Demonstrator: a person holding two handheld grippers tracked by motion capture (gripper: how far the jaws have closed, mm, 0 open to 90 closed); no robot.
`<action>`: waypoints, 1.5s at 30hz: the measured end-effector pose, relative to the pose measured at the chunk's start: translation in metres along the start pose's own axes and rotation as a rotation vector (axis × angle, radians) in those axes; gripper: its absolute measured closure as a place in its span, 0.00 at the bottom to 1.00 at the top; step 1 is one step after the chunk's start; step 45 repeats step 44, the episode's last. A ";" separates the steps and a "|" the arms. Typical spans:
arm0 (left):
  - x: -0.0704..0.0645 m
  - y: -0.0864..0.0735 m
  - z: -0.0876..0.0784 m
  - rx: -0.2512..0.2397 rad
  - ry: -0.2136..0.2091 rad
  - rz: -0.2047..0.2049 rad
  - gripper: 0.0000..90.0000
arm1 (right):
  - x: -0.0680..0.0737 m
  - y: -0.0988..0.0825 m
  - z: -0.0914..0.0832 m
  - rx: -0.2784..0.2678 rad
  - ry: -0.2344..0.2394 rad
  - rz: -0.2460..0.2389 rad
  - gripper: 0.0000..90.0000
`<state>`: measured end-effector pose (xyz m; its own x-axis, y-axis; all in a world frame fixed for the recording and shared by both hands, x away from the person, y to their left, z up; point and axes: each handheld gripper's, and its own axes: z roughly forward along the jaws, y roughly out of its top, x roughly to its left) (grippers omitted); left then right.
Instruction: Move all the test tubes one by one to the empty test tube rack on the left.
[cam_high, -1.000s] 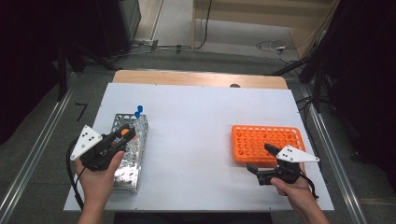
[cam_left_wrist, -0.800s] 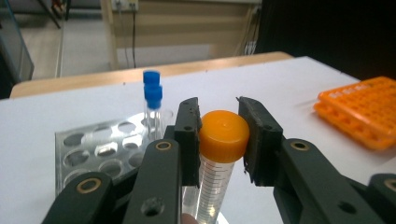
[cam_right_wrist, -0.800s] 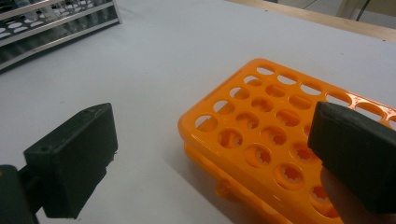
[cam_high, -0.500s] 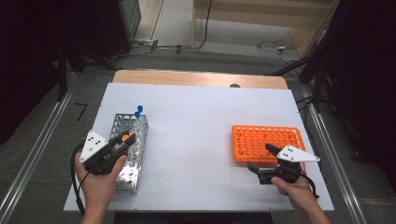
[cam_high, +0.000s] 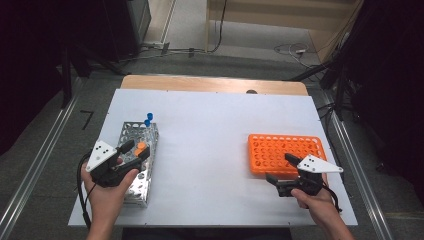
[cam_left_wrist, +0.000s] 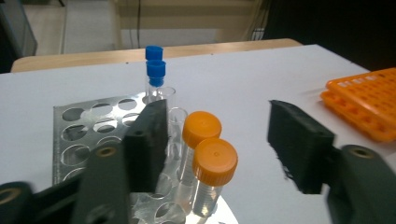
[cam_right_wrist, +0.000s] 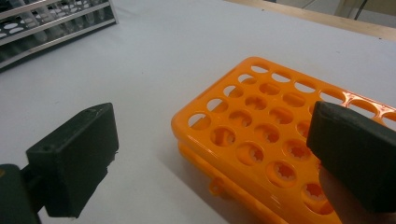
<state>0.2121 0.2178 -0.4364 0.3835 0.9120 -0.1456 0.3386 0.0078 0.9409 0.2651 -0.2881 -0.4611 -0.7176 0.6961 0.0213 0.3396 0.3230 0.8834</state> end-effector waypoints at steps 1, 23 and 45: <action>0.000 0.000 0.000 -0.001 -0.008 0.000 0.31 | 0.000 0.000 0.000 -0.002 -0.001 0.000 0.01; 0.018 -0.019 -0.035 -0.034 -0.146 0.024 0.00 | -0.027 -0.008 -0.010 -0.033 -0.045 0.042 0.01; 0.025 -0.022 -0.037 -0.049 -0.200 0.035 0.00 | -0.048 -0.021 -0.018 -0.017 -0.097 0.067 0.00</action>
